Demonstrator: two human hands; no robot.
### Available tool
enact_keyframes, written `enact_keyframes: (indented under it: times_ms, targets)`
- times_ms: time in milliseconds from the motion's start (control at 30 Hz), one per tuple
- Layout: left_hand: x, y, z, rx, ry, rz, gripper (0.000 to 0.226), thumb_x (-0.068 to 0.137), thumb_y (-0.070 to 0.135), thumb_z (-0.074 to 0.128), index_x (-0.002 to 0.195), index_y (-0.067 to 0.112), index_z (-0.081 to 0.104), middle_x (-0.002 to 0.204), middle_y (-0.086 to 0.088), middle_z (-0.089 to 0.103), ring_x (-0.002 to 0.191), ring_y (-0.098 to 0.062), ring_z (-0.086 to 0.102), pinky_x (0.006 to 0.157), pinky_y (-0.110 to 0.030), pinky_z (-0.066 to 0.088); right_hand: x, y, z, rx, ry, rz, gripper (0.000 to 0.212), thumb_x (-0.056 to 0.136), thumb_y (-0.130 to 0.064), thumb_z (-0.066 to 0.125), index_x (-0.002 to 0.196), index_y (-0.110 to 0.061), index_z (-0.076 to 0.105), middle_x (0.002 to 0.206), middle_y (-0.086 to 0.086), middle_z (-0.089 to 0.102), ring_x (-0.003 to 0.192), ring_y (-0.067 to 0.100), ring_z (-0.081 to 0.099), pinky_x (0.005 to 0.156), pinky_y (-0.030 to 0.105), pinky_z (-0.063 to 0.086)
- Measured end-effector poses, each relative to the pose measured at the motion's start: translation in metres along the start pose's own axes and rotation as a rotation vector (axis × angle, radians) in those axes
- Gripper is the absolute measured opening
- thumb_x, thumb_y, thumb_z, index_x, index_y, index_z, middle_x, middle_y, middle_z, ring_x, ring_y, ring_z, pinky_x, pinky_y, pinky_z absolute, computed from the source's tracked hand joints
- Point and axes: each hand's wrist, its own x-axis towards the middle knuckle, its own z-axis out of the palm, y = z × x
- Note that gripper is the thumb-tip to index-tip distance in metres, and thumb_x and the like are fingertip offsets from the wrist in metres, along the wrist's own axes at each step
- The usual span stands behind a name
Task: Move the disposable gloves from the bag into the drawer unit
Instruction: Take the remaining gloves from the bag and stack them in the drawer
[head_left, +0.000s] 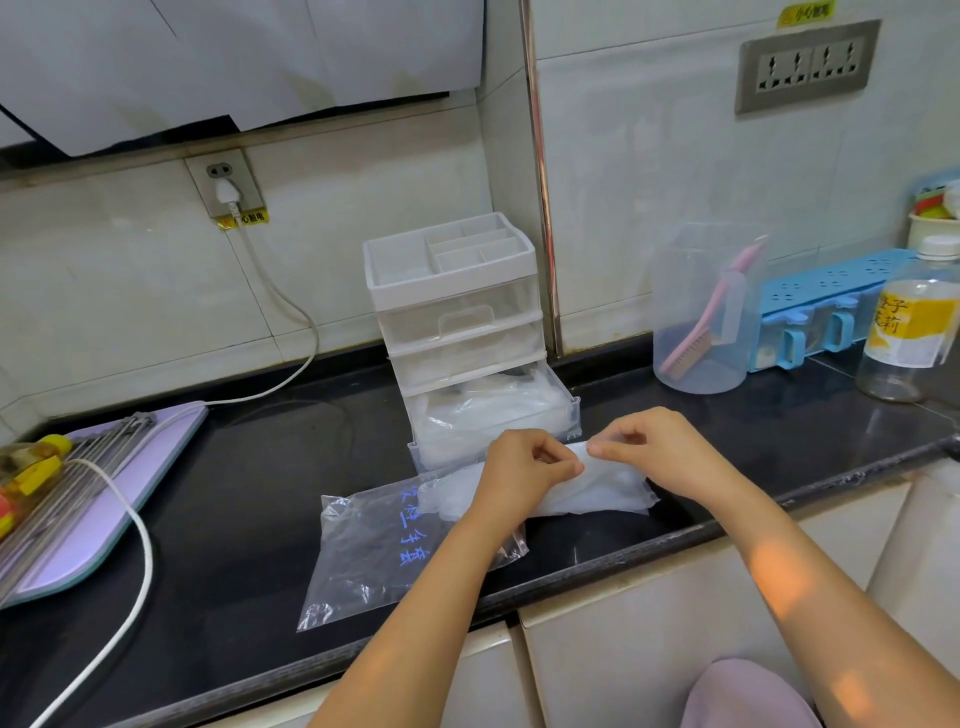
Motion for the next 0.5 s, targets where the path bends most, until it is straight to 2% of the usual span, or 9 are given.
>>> enact_keyframes:
  times_ms: [100, 167, 267, 333, 433, 500]
  targets:
    - [0.002, 0.001, -0.003, -0.074, 0.011, -0.008, 0.009, 0.078, 0.014, 0.077, 0.074, 0.012, 0.070, 0.070, 0.004, 0.070, 0.067, -0.005, 0.065, 0.073, -0.019, 0.052, 0.002, 0.001, 0.000, -0.015, -0.011, 0.011, 0.009, 0.083, -0.020, 0.073, 0.090, -0.025, 0.075, 0.086, -0.013, 0.070, 0.085, 0.002, 0.065, 0.071, 0.012, 0.045]
    - [0.005, 0.002, -0.006, -0.135, 0.024, -0.017, 0.009, 0.081, 0.016, 0.075, 0.076, 0.009, 0.070, 0.071, 0.003, 0.071, 0.068, -0.005, 0.066, 0.071, -0.017, 0.051, 0.003, 0.004, -0.002, -0.006, -0.032, 0.032, 0.018, 0.079, -0.017, 0.076, 0.094, -0.027, 0.074, 0.092, -0.012, 0.070, 0.089, 0.003, 0.064, 0.074, 0.013, 0.046]
    - [0.008, 0.005, -0.011, -0.147, 0.040, -0.015, 0.011, 0.084, 0.016, 0.072, 0.073, 0.014, 0.069, 0.070, 0.004, 0.070, 0.064, 0.000, 0.064, 0.063, -0.008, 0.043, 0.004, 0.005, -0.002, 0.000, -0.058, 0.055, 0.026, 0.074, -0.027, 0.080, 0.098, -0.029, 0.071, 0.094, -0.007, 0.069, 0.092, 0.009, 0.063, 0.081, 0.025, 0.051]
    - [0.008, 0.008, -0.013, -0.142, 0.003, -0.016, 0.010, 0.084, 0.014, 0.070, 0.075, 0.014, 0.070, 0.071, 0.003, 0.070, 0.065, -0.001, 0.065, 0.063, -0.007, 0.043, 0.006, 0.005, 0.001, 0.021, -0.022, 0.037, 0.030, 0.075, -0.039, 0.077, 0.100, -0.024, 0.070, 0.095, -0.004, 0.069, 0.092, 0.010, 0.062, 0.083, 0.030, 0.052]
    - [0.007, 0.010, -0.014, -0.117, -0.083, -0.006, 0.008, 0.086, 0.012, 0.068, 0.079, 0.013, 0.070, 0.071, 0.002, 0.070, 0.069, -0.004, 0.067, 0.067, -0.010, 0.046, 0.008, 0.002, 0.006, 0.038, 0.013, 0.009, 0.029, 0.079, -0.040, 0.072, 0.104, -0.026, 0.068, 0.097, -0.013, 0.066, 0.095, 0.003, 0.058, 0.077, 0.018, 0.046]
    - [0.007, 0.009, -0.013, -0.105, -0.083, -0.005, 0.009, 0.088, 0.011, 0.064, 0.080, 0.013, 0.068, 0.073, 0.001, 0.071, 0.071, -0.006, 0.067, 0.075, -0.016, 0.049, 0.011, 0.004, 0.008, 0.002, 0.001, 0.013, 0.032, 0.077, -0.035, 0.076, 0.106, -0.025, 0.068, 0.100, -0.013, 0.065, 0.097, 0.006, 0.060, 0.077, 0.017, 0.044]
